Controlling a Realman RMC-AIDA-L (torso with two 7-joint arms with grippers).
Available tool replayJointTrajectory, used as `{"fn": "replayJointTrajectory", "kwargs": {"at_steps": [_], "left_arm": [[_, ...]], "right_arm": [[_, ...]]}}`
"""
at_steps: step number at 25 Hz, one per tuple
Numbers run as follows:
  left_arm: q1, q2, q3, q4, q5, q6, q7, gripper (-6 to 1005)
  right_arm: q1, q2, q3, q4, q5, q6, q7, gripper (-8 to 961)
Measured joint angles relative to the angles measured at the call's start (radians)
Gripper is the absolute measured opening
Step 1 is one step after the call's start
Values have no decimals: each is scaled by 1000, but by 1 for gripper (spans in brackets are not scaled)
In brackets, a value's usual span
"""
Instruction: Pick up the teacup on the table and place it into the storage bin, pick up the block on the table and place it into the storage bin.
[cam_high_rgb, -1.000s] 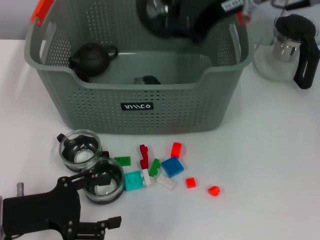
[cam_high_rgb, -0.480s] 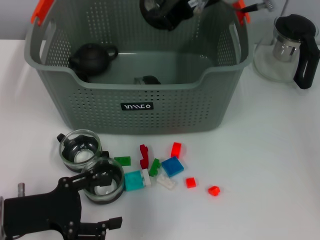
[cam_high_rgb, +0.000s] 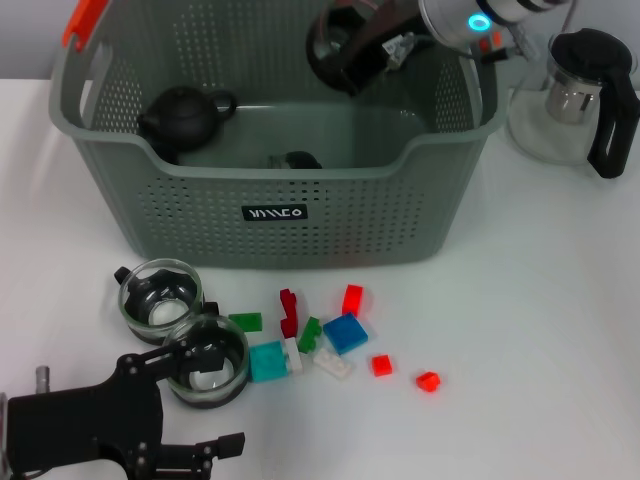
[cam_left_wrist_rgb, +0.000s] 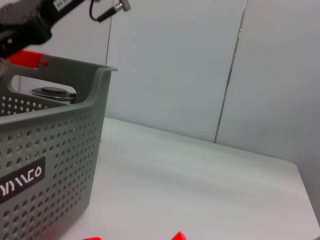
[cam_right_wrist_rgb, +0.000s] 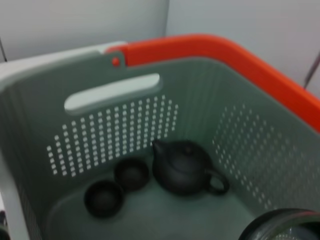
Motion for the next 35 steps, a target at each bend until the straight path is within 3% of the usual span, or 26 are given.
{"fn": "replayJointTrajectory", "kwargs": {"at_steps": [18, 35], "left_arm": [[-2, -5, -1, -6, -2, -7, -2, 913], [-2, -5, -1, -7, -9, -9, -2, 913]], "right_arm": [[-19, 4, -27, 83, -43, 34, -14, 60], [-23, 4, -34, 79, -60, 20, -5, 65]]}}
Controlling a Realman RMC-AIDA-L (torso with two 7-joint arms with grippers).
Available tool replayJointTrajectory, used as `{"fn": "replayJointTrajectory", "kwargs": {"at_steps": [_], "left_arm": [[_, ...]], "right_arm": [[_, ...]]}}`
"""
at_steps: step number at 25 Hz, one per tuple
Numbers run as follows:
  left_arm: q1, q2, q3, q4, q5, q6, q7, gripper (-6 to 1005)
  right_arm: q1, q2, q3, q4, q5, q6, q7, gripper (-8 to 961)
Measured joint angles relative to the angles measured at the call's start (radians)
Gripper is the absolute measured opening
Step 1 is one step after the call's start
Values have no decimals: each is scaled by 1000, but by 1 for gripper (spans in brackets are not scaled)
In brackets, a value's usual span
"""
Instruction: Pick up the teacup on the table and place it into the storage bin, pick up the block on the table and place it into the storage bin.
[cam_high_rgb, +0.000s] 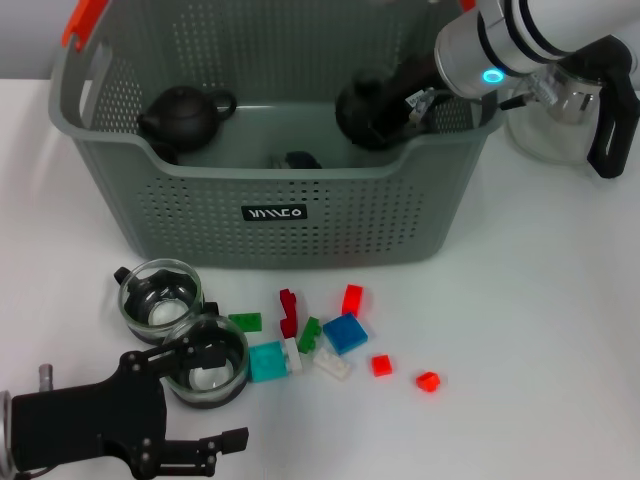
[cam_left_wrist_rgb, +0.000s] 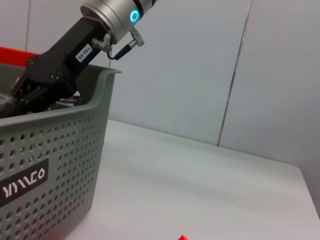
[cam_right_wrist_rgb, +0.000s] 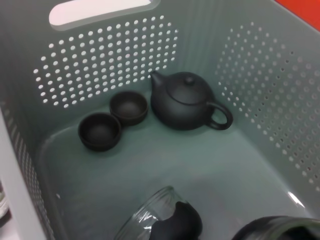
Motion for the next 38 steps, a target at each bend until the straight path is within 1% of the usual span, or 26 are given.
{"fn": "replayJointTrajectory", "kwargs": {"at_steps": [1, 9, 12, 15, 20, 22, 26, 30, 34, 38], "left_arm": [[0, 0, 0, 0, 0, 0, 0, 913], [0, 0, 0, 0, 0, 1, 0, 913], [0, 0, 0, 0, 0, 3, 0, 913], [0, 0, 0, 0, 0, 4, 0, 913], [1, 3, -1, 0, 0, 9, -5, 913], [1, 4, -2, 0, 0, 10, -10, 913], [0, 4, -2, 0, 0, 10, -12, 913], [0, 5, -1, 1, 2, 10, -12, 912], [0, 5, -1, 2, 3, 10, -12, 912], [0, 5, -2, 5, 1, 12, -12, 912]], "right_arm": [[0, 0, -1, 0, 0, -2, 0, 65], [-1, 0, -2, -28, 0, -24, 7, 246], [-4, 0, -1, -53, 0, -34, 13, 369], [-15, 1, 5, -107, 4, -51, 16, 493], [-48, 2, 10, -265, 54, -114, 38, 735], [-72, 1, 14, -340, 108, -152, 38, 770], [-143, 0, 16, -492, 224, -230, 26, 840], [-245, 1, 13, -626, 363, -322, -58, 838], [-337, -5, 24, -694, 472, -415, -138, 836], [-397, -7, 64, -725, 534, -547, -196, 835]]}}
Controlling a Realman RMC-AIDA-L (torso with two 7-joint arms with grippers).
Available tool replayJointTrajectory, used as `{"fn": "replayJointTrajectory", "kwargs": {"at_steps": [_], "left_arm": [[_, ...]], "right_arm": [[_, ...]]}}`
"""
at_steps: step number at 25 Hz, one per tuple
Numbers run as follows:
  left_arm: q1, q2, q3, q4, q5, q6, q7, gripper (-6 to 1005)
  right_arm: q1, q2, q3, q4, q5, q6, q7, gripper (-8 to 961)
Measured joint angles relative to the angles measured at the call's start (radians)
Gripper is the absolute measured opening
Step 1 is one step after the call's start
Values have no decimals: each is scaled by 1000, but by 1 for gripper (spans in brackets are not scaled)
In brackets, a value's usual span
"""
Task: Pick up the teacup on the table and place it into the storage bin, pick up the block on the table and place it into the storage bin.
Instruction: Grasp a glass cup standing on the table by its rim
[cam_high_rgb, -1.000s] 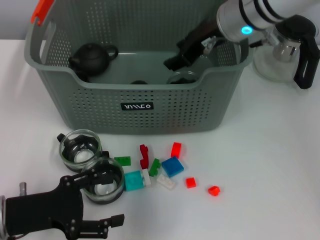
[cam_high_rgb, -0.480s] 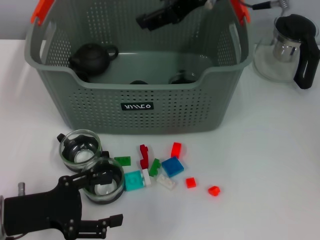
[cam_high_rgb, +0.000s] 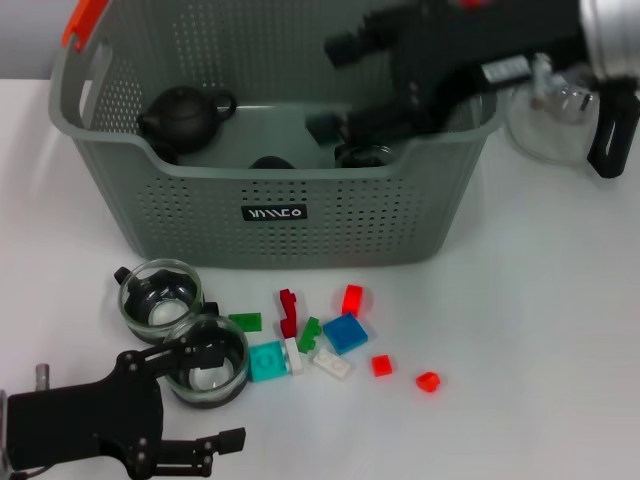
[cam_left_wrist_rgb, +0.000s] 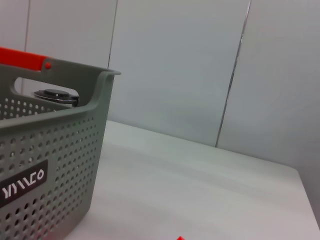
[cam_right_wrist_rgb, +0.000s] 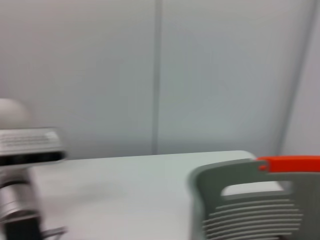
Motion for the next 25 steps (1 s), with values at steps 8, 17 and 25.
{"fn": "replayJointTrajectory", "kwargs": {"at_steps": [8, 17, 25], "left_arm": [[-1, 0, 0, 3, -1, 3, 0, 912], [-6, 0, 0, 16, 1, 5, 0, 912], [-11, 0, 41, 212, 18, 68, -117, 912]], "right_arm": [[-58, 7, 32, -15, 8, -174, -21, 831], [-98, 5, 25, 66, -3, -225, -53, 829], [-100, 7, 23, 181, -8, -214, -56, 830]]}}
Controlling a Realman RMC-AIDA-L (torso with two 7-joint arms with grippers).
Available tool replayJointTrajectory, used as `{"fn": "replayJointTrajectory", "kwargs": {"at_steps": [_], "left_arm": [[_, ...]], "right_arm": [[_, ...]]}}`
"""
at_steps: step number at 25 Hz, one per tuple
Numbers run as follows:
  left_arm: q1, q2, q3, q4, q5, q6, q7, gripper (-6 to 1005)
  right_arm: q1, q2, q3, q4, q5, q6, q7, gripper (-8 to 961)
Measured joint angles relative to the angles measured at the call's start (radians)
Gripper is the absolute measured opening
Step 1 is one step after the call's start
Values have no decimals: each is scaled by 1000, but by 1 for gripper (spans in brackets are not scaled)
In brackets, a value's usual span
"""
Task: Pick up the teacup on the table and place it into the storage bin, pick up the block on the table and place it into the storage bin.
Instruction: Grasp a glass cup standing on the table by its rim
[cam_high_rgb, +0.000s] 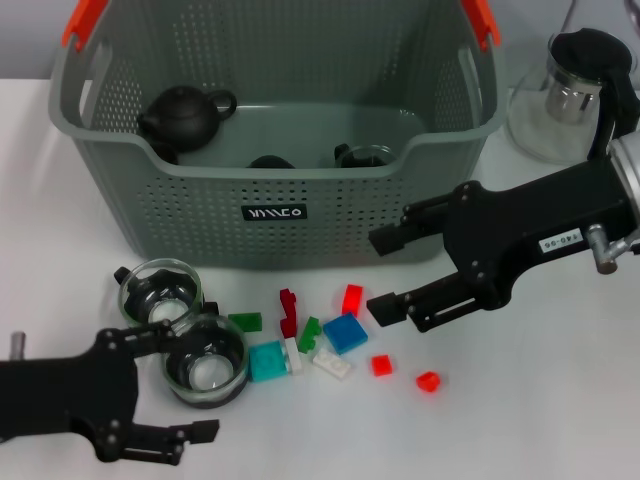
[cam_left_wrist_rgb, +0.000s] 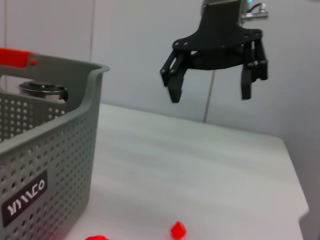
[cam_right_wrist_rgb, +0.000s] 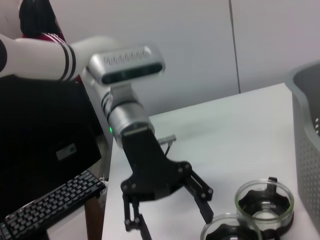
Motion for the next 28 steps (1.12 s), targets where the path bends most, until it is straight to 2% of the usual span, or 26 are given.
{"fn": "replayJointTrajectory", "kwargs": {"at_steps": [5, 9, 12, 16, 17, 28], "left_arm": [[-25, -7, 41, 241, 57, 80, -150, 912], [-62, -20, 147, 426, 157, 100, -343, 912], [-85, -39, 220, 503, 207, 109, -414, 912], [-108, -59, 250, 543, 234, 113, -437, 912], [-137, -66, 259, 546, 244, 116, -477, 912], [-166, -63, 287, 547, 253, 126, -546, 903]], "right_arm": [[7, 0, 3, 38, -10, 30, -3, 830], [13, 0, -1, 61, -10, 62, -9, 829], [23, 2, -7, 89, -10, 81, -24, 829], [43, 3, -8, 138, -9, 109, -34, 828], [50, 2, -10, 154, -10, 118, -35, 828], [63, 3, -21, 190, -10, 134, -53, 829]]}}
